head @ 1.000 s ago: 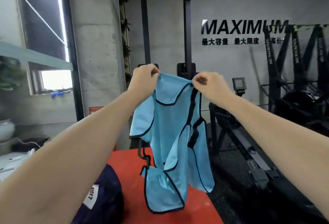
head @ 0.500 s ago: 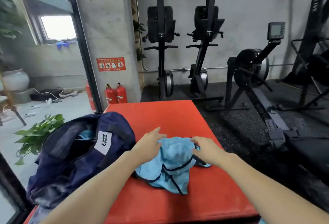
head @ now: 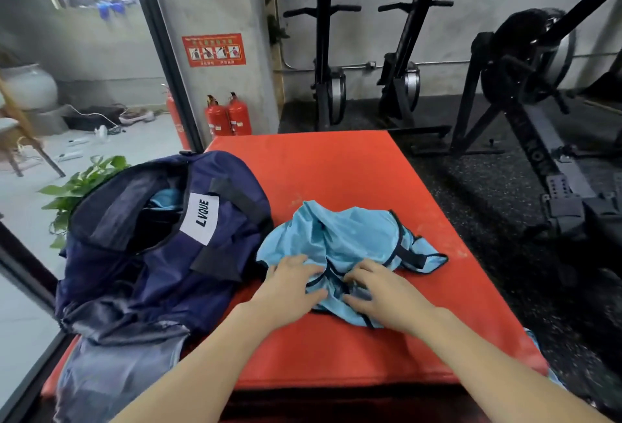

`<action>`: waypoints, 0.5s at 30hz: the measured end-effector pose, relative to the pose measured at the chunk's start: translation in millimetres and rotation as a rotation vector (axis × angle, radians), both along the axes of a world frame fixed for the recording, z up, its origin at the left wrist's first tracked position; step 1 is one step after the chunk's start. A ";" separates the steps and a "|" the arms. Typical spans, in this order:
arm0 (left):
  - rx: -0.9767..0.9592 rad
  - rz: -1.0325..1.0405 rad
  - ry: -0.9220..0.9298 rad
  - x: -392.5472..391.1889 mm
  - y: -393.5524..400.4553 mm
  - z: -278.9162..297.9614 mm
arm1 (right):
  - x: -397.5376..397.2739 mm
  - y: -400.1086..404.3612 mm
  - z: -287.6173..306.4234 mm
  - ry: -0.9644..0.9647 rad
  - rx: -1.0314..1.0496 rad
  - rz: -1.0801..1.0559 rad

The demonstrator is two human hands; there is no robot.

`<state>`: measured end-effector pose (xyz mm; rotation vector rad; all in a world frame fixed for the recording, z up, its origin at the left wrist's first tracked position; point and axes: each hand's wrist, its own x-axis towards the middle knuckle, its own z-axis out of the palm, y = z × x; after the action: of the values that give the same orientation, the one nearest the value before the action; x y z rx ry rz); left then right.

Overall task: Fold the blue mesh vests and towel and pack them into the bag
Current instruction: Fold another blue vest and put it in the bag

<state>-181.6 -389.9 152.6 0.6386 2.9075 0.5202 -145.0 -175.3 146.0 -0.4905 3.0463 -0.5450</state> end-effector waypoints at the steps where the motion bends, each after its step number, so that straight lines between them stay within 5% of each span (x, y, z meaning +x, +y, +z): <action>1: 0.001 -0.013 0.013 -7.1 -2.8 -0.9 | -3.6 2.1 -4.4 0.011 0.023 -0.017; 11: 0.005 -0.021 0.123 -61.9 -5.3 -22.2 | -38.4 14.3 -12.0 0.110 0.038 -0.293; 15: 0.084 0.034 0.137 -77.9 4.9 -22.1 | -44.7 26.9 -3.1 0.080 -0.175 -0.286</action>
<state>-259.5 -385.0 130.4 0.6620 3.0432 0.6295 -189.7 -148.4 142.8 -0.0763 3.1815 -0.8259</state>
